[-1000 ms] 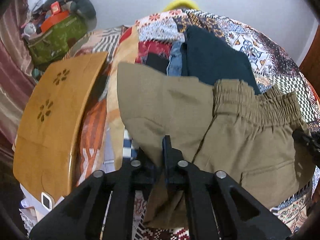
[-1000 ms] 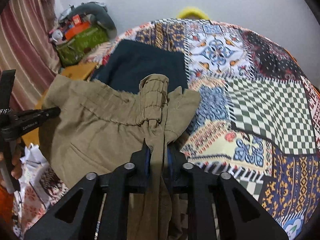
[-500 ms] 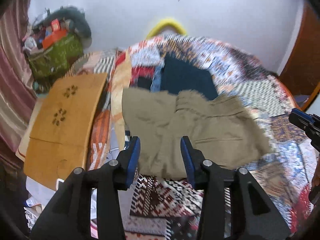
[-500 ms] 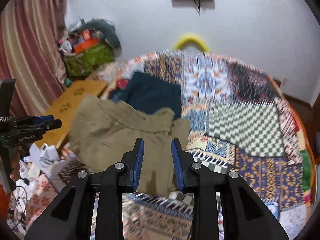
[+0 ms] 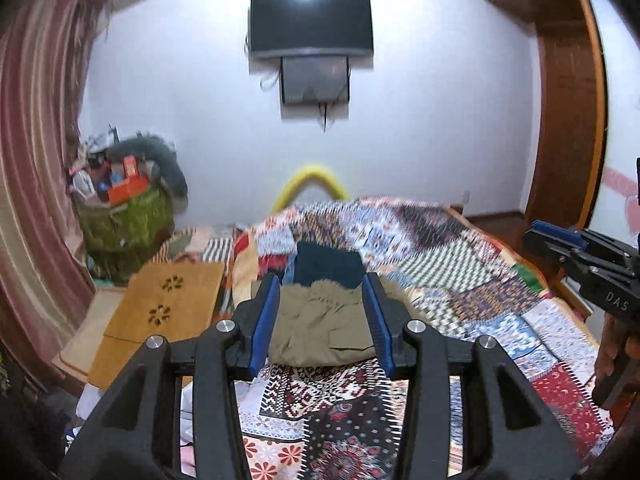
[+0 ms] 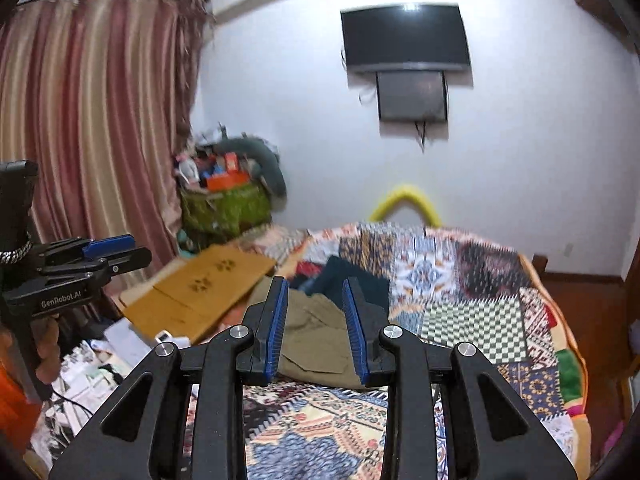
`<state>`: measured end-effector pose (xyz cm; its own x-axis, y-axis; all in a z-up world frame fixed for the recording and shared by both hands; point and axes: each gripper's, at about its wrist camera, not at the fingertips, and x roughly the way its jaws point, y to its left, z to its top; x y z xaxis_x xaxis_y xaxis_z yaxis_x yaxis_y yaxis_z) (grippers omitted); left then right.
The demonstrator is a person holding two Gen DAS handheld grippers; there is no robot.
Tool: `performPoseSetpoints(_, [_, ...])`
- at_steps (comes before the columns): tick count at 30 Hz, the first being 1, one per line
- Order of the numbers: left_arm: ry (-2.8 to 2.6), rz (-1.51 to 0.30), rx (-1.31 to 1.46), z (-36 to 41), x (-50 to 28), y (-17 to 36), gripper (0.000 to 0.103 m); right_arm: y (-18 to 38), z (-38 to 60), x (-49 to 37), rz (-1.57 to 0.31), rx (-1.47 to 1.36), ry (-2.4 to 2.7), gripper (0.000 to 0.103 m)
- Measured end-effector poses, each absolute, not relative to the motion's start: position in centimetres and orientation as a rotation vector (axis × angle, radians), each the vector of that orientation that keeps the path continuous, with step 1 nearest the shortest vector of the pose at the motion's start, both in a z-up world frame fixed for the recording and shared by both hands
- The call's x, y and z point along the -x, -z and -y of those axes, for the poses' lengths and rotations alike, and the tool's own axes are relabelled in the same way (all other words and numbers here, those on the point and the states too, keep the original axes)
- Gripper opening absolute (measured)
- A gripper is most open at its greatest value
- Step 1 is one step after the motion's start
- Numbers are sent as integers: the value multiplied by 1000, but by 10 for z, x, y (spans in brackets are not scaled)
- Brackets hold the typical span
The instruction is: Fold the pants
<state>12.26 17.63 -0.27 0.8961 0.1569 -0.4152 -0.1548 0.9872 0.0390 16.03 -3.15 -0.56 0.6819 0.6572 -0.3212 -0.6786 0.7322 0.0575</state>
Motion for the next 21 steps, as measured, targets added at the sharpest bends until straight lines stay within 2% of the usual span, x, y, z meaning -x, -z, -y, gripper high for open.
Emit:
performPoseSetpoints(4, [-163, -349, -16, -153, -79, -7, 51, -4, 40, -122, -265, 69, -756, 26])
performPoseSetpoints(5, [-163, -335, -19, -150, -70, -7, 56, -4, 43, -116, -256, 66, -758, 27])
performPoseSetpoints(7, [-175, -304, -21, -141, -54, -8, 68, -5, 46, -104, -238, 58, -756, 41])
performPoseSetpoints(9, [-181, -283, -9, -138, -43, -9, 89, -6, 50, -93, -212, 51, -736, 55])
performPoseSetpoints(11, [-189, -265, 13, -135, -32, -9, 96, -6, 52, -86, -192, 49, -718, 65])
performPoseSetpoints(17, [-196, -255, 40, -135, -21, -8, 102, -2, 54, -76, -166, 34, -658, 91])
performPoseSetpoints(19, [-196, -257, 41, -136, -20, -7, 102, -2, 56, -74, -159, 26, -644, 103])
performPoseSetpoints(21, [-199, -257, 40, -136, -21, -7, 103, -2, 57, -72, -155, 23, -631, 103])
